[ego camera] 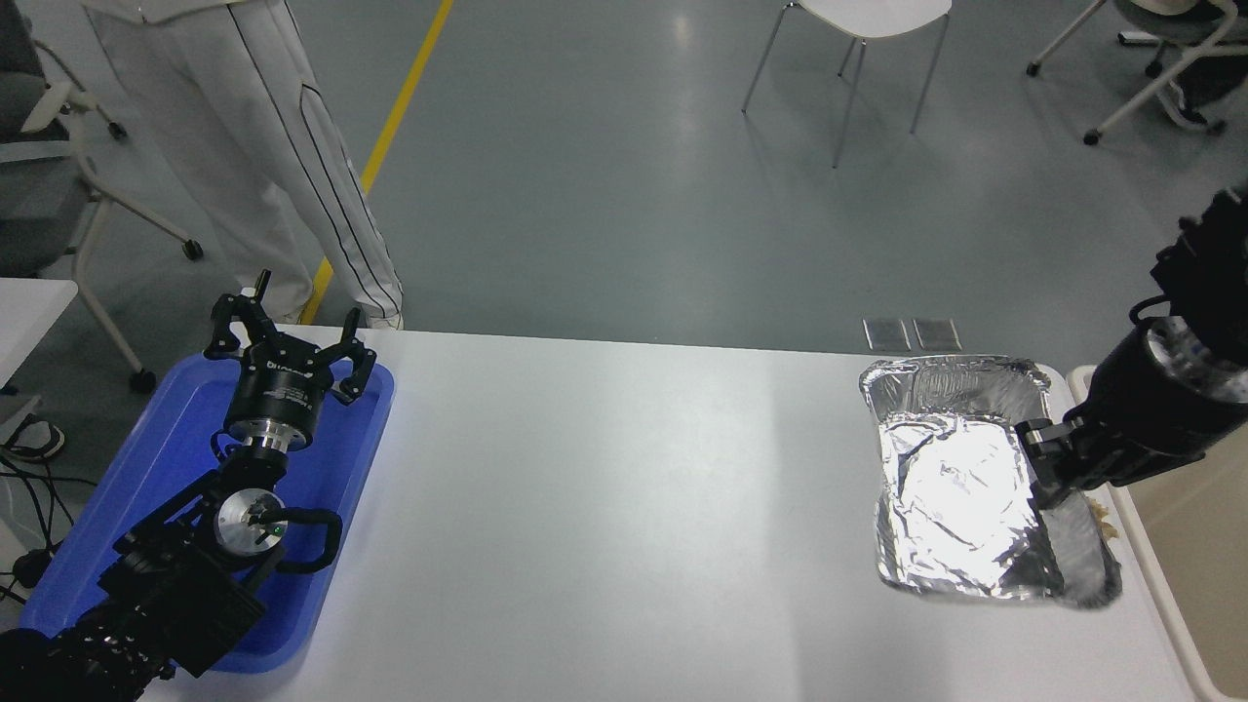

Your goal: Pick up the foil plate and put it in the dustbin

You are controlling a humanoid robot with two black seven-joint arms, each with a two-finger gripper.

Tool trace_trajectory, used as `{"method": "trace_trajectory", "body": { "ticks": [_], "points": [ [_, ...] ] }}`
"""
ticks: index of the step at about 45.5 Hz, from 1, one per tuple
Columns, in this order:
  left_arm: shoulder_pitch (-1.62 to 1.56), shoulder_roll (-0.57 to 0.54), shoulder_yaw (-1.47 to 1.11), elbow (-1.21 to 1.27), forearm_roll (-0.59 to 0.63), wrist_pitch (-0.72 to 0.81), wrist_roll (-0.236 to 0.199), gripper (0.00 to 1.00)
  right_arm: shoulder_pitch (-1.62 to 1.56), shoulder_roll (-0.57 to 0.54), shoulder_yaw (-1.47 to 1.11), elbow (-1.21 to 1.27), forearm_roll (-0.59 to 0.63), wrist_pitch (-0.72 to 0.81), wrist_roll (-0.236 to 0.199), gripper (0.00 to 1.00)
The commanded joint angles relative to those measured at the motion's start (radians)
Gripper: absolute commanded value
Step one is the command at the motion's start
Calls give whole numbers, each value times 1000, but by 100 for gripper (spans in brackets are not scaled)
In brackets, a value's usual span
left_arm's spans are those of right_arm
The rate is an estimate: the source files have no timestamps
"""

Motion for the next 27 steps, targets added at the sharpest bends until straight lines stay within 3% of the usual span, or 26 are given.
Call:
{"method": "trace_trajectory", "body": {
  "ticks": [1,27],
  "points": [
    [0,0,1,0,0,0,0,100,111,4,-36,1,15,21,0,0],
    [0,0,-1,0,0,0,0,100,114,-7,-125,-10,15,21,-1,0]
  ]
}}
